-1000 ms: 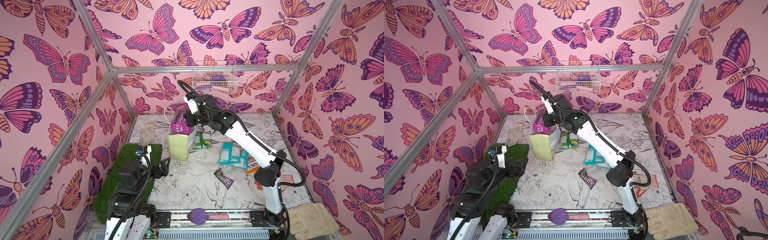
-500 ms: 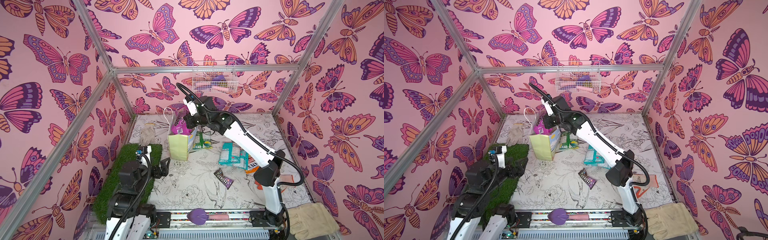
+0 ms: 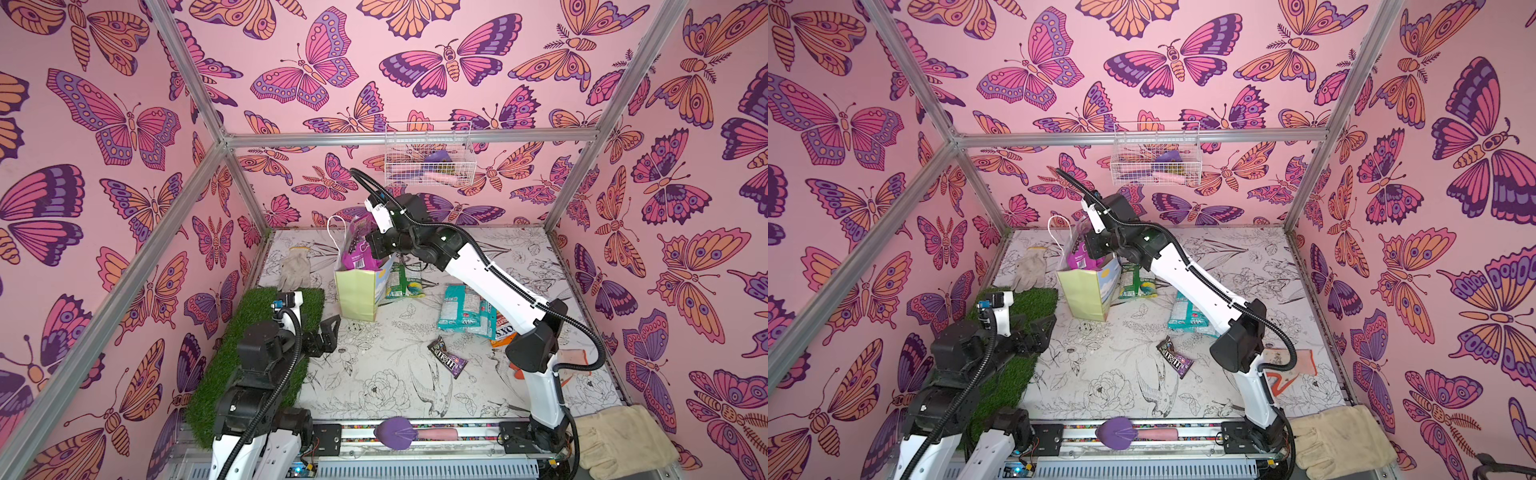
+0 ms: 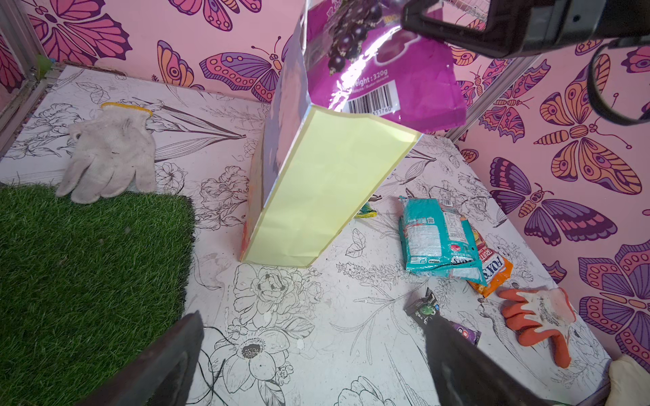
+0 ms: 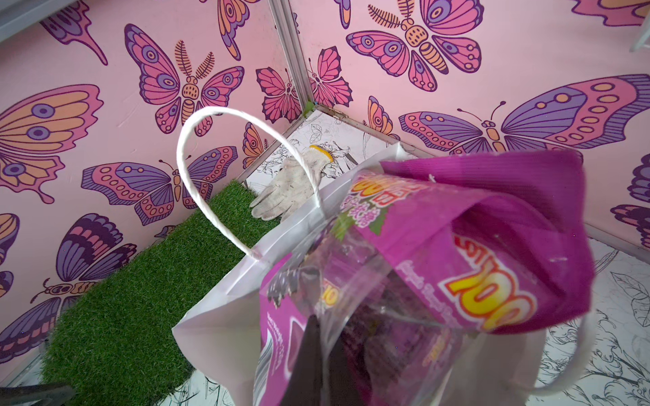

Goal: Place the snacks into the paper bag
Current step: 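Lower the purple grape candy bag into the paper bag opening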

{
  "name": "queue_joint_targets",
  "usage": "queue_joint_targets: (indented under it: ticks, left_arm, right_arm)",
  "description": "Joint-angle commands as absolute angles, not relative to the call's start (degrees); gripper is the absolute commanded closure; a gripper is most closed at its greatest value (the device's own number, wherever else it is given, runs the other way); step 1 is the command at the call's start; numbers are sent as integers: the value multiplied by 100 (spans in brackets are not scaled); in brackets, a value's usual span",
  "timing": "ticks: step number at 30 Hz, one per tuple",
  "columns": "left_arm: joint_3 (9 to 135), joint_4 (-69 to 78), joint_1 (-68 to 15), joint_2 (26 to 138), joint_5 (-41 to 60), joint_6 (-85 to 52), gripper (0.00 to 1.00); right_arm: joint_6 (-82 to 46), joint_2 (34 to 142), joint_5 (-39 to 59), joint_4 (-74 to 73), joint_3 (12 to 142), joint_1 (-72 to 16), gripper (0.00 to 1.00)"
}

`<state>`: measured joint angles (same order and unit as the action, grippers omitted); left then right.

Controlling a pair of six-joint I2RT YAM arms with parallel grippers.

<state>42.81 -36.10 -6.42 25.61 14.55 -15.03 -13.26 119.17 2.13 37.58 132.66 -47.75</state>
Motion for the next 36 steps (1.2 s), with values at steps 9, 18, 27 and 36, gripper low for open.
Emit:
queue_joint_targets:
  ticks: [9,18,27,36]
  left_arm:
    - [4202,-3699,-661,2500,1415,-1432,0]
    - [4210,-3693,-659,2500,1415,-1424,0]
    - [4204,-3697,-659,2518,1406,-1428,0]
    - [4205,-3698,-660,2531,1406,-1425,0]
  right_arm:
    - [-1247,11885,57,3463,13364,-4826,100]
    - [-1257,11937,49,3490,13366,-4834,100]
    - [-1285,12021,44,3524,13368,-4835,100]
    - [-1336,12091,81,3531,13368,-4844,100]
